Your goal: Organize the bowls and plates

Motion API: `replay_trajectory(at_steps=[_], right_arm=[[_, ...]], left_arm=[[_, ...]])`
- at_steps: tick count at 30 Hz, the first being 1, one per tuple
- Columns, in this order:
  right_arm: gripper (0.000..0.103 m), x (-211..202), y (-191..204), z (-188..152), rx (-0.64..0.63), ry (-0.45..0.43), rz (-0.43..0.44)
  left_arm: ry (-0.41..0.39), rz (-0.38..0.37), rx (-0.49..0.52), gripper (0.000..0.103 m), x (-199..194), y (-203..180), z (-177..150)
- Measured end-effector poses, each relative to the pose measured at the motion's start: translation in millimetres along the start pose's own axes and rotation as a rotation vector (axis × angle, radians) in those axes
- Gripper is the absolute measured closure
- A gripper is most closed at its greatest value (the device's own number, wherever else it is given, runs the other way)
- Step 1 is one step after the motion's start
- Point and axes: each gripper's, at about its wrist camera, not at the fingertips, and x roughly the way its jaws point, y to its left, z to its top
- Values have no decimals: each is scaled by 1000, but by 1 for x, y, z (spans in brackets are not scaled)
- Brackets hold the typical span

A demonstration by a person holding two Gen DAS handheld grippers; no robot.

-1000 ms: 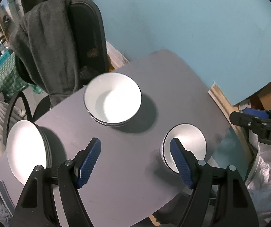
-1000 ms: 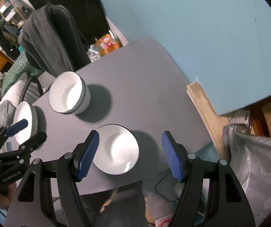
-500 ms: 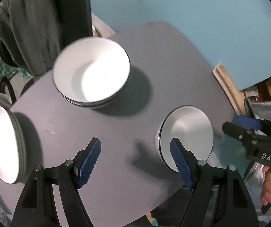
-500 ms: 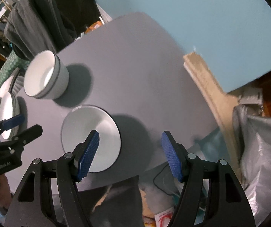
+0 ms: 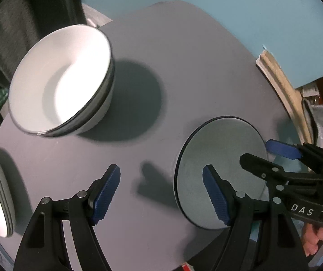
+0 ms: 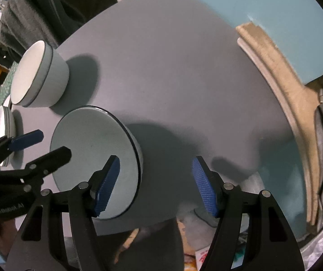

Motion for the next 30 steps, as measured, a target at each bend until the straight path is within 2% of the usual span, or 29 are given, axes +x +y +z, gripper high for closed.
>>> replay_trajectory(at_steps=[10,12,14,16,19,21,28,30], right_arm=[[38,17,-2,0,7,26,-1],[40,19,-1,-1,1,32,0],[43,19,0,-1,-4,35,6],[52,20,2,-2,-15,42,8],[62,22,3,-3,-21,52,9],[64,23,4,-2,-27,50,3],[87,22,6,-4,-24,61,35],[90,23,9,-7,-31,66,43]], left_arm=[[11,15,18,28,16,-2,3],[17,7,17,32,18,-2,2],[26,1,21,45,20,-3,2],[46,-6,22,49,24,-4,2],[81,-39,1,62,31,-3,0],[77,-40,-1,64,30,-4,0],[85,-92,-1,89,30,-16,-1],[88,-91,7,91,29,-20,-2]])
